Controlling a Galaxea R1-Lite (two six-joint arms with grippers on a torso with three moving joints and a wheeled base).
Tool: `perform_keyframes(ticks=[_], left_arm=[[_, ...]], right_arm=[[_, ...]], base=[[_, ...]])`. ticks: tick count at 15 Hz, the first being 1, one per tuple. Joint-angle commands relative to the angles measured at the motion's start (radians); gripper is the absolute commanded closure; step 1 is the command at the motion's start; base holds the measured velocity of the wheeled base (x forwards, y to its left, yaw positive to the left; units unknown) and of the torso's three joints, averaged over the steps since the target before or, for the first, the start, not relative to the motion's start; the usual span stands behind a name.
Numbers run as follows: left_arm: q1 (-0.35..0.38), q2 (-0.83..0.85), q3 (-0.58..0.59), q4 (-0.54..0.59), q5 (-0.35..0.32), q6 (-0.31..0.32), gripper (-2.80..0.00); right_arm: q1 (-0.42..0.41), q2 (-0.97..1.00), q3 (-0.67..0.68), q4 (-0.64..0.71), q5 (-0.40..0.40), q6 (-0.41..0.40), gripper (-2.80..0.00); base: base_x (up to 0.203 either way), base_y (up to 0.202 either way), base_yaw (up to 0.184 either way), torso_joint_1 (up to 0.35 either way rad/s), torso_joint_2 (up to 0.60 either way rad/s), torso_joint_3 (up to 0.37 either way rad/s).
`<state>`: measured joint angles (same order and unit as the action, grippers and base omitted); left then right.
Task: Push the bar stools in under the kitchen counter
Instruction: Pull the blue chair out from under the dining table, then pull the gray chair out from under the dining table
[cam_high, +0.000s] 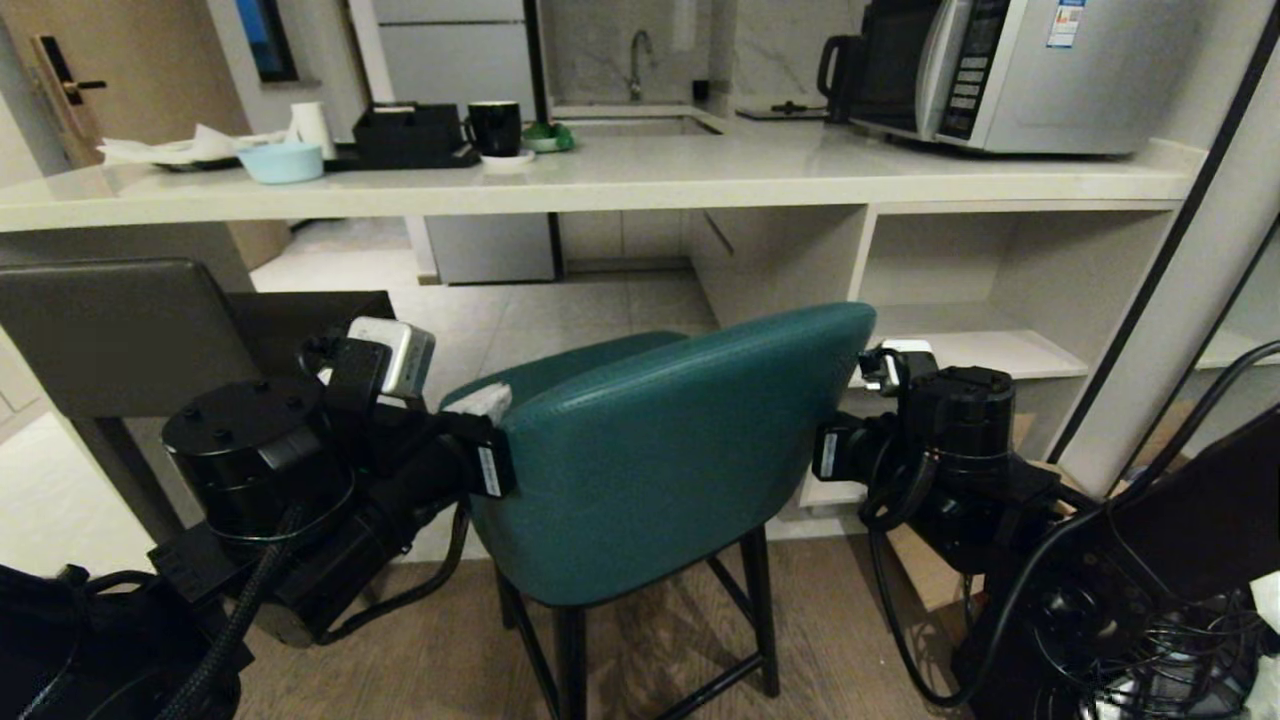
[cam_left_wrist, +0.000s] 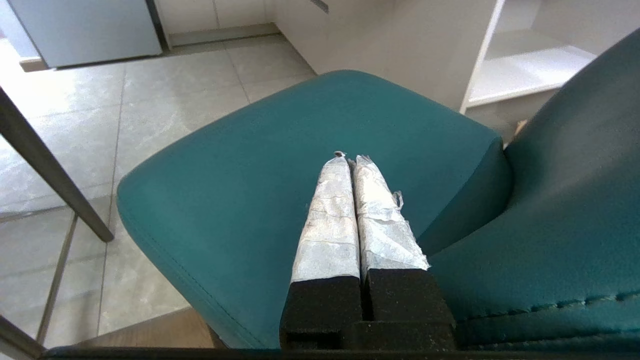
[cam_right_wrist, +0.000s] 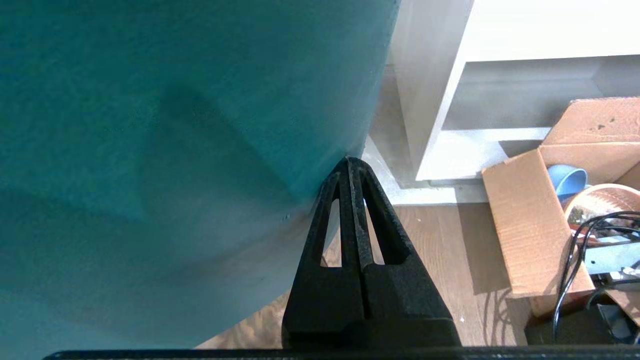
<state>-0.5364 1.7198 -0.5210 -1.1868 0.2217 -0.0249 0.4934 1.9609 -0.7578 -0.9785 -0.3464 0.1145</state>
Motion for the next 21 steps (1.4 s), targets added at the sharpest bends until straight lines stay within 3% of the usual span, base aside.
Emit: perform_keyframes(ticks=[1,6,10,12,14,16,18,19,21], left_arm=[[-0.001,0.003,0.004,-0.004,0.002,0.0,0.0],[0.009,-0.114,0.088,-0.002,0.005,-0.002,0.0],[0.113,-0.303,0.156,0.005,0.008,-0.001,0.0],[0.153,-0.419,0.161,0.054,0.014,0.016,0.0],[0.168,-0.611,0.153,0.218,0.017,0.023,0.0],[0.177,-0.818,0.127,0.45,0.017,0.024,0.0],[0.25,-0.976,0.095,0.635,0.018,0.016,0.0],[0.321,-1.033,0.073,0.686,0.016,0.011,0.0],[0.363,-1.153,0.052,0.744,0.006,0.007,0.0]], right_arm=[[-0.001,0.004,-0.003,-0.006,0.0,0.001,0.0],[-0.012,-0.071,0.071,-0.012,-0.004,0.005,0.0],[-0.067,-0.295,0.174,-0.008,-0.014,-0.009,0.0],[-0.097,-0.442,0.241,-0.006,-0.02,-0.056,0.0],[-0.126,-0.63,0.31,0.017,-0.023,-0.127,0.0],[-0.172,-0.809,0.347,0.069,-0.026,-0.172,0.0],[-0.247,-0.979,0.356,0.158,-0.025,-0.209,0.0],[-0.29,-1.062,0.347,0.214,-0.024,-0.227,0.0],[-0.352,-1.222,0.322,0.349,-0.019,-0.252,0.0]], base=[[0.0,0.0,0.0,0.0,0.0,0.0],[0.0,0.0,0.0,0.0,0.0,0.0],[0.0,0.0,0.0,0.0,0.0,0.0],[0.0,0.0,0.0,0.0,0.0,0.0],[0.0,0.0,0.0,0.0,0.0,0.0],[0.0,0.0,0.0,0.0,0.0,0.0],[0.0,0.0,0.0,0.0,0.0,0.0],[0.0,0.0,0.0,0.0,0.0,0.0],[0.0,0.0,0.0,0.0,0.0,0.0]])
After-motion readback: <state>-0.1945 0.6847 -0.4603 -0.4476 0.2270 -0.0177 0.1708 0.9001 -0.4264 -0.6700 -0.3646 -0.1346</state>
